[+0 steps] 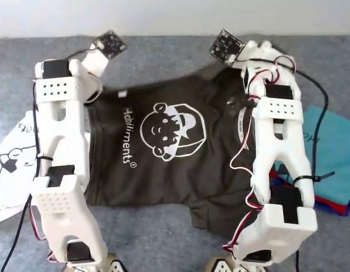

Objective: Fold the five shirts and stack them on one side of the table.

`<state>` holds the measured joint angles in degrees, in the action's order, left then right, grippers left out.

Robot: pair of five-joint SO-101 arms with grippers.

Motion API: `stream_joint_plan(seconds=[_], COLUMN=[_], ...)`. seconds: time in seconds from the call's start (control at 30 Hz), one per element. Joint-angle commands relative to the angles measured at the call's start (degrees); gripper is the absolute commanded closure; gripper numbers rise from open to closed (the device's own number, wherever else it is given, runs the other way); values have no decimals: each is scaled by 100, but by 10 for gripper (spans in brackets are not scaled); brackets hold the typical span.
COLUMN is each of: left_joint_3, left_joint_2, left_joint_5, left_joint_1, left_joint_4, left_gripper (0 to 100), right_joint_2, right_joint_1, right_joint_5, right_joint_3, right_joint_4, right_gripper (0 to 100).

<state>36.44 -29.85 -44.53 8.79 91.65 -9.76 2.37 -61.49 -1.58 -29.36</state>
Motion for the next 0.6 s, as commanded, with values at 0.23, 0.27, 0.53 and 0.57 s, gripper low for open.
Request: stream_joint_plan(seconds=[0.23, 0.27, 0.53, 0.57], left_joint_3=[-699, -1042, -3495, -3626], left_joint_2=[554, 730, 1697, 1705], left_joint_5=[-387, -396, -536, -536], left_joint_1=[325, 343, 193, 176], left_joint_4=[897, 897, 888, 888], left_gripper=[983, 983, 982, 982], right_joint_2=[1455, 1525, 1622, 1622], right_joint_1=[127, 127, 136, 136], right_joint_5=[651, 730, 1108, 1152], right_joint_3=[-26, -26, -26, -18], right_joint_4=[-3688, -3969, -6299, -6536], right_gripper=[990, 990, 990, 990])
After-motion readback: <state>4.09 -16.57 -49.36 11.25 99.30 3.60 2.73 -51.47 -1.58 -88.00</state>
